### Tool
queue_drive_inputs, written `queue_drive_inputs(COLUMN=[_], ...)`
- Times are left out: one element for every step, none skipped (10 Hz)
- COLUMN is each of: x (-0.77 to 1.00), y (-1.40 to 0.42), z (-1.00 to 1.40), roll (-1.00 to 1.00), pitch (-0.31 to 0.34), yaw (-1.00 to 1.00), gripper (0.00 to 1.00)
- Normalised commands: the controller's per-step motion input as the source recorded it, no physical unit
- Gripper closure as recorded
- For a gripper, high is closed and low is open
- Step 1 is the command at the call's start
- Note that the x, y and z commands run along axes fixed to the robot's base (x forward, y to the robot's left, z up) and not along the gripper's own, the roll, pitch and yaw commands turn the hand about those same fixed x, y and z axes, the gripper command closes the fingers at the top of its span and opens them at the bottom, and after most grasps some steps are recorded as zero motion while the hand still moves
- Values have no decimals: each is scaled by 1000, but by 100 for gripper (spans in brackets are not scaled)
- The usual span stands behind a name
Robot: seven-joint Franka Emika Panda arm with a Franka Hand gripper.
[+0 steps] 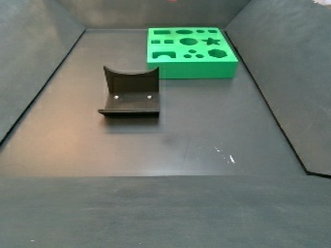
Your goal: Insert the double-square object.
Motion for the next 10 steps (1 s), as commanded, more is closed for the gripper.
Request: queue_drive_inputs(x=[69, 0, 0, 0, 69, 129, 191, 200, 277, 286], y=[-223, 0, 0, 0, 0, 0, 0, 3, 51, 80], z=[-103, -311, -366, -420, -443, -449, -409, -397, -314, -263], roll=[43, 0, 20, 43, 80, 111, 123, 123, 119, 97], pitch=[-59, -57, -24, -26, -13, -1, 0, 0, 0, -6], yaw=[-743, -1000, -1000, -1000, -1000, -1000, -954, -949, -891, -886], gripper=[100, 100, 100, 100, 100, 100, 100, 100, 100, 100])
